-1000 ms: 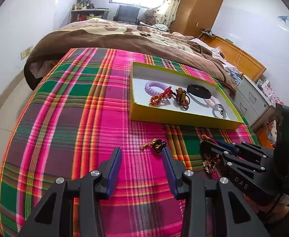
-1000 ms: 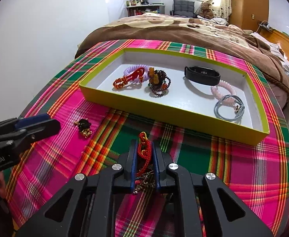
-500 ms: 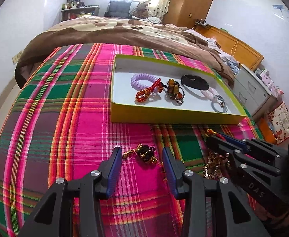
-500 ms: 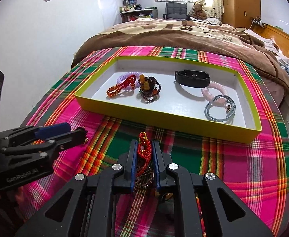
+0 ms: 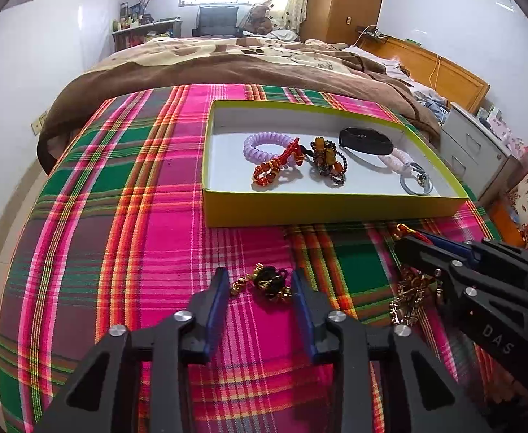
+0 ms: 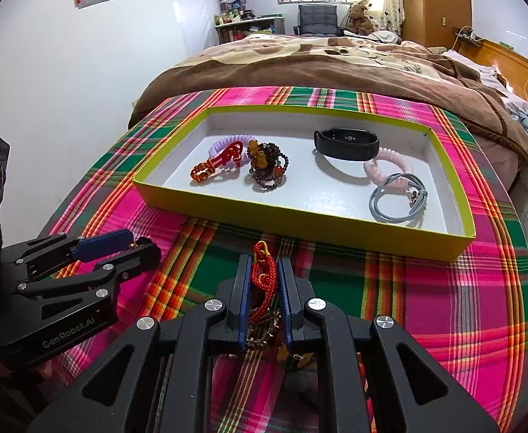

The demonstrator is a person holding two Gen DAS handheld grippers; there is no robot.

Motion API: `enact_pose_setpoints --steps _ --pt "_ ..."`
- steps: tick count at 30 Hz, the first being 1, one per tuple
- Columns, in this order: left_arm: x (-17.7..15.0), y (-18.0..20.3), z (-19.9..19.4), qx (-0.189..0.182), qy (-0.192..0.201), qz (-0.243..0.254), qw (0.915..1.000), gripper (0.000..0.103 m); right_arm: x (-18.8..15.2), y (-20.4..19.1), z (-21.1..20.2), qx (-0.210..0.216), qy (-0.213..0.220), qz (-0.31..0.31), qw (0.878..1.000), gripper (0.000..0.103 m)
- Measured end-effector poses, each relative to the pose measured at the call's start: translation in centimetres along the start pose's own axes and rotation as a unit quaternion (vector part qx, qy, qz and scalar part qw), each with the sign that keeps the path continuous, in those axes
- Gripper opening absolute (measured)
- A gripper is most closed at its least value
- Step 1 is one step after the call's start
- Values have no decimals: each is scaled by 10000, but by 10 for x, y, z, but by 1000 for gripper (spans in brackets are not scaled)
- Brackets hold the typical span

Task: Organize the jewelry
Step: 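Close the left tool on the small gold-and-black charm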

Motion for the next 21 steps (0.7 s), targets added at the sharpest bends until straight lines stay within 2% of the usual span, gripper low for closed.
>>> enact_pose_setpoints --steps 2,3,11,21 --pt "0 -1 0 38 -15 24 10000 21 0 0 0 6 0 14 10000 15" --pt "0 -2 0 34 -15 19 10000 20 0 1 0 7 -3 22 10000 15" --pt "0 -2 -1 36 -31 13 10000 15 0 2 -1 4 8 44 10000 15" --pt "5 -2 -12 14 52 -40 10000 15 2 4 -5 2 39 71 10000 15"
Point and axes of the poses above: each gripper's, at about its wrist camera, not at the fingertips, and z roughly the way its jaws point, y to its right, x to its top, the point moved 6 cm from there along z, roughly the way its jaws point, and after that the axes turned 9 degrees about x, right-handed, at the moved point
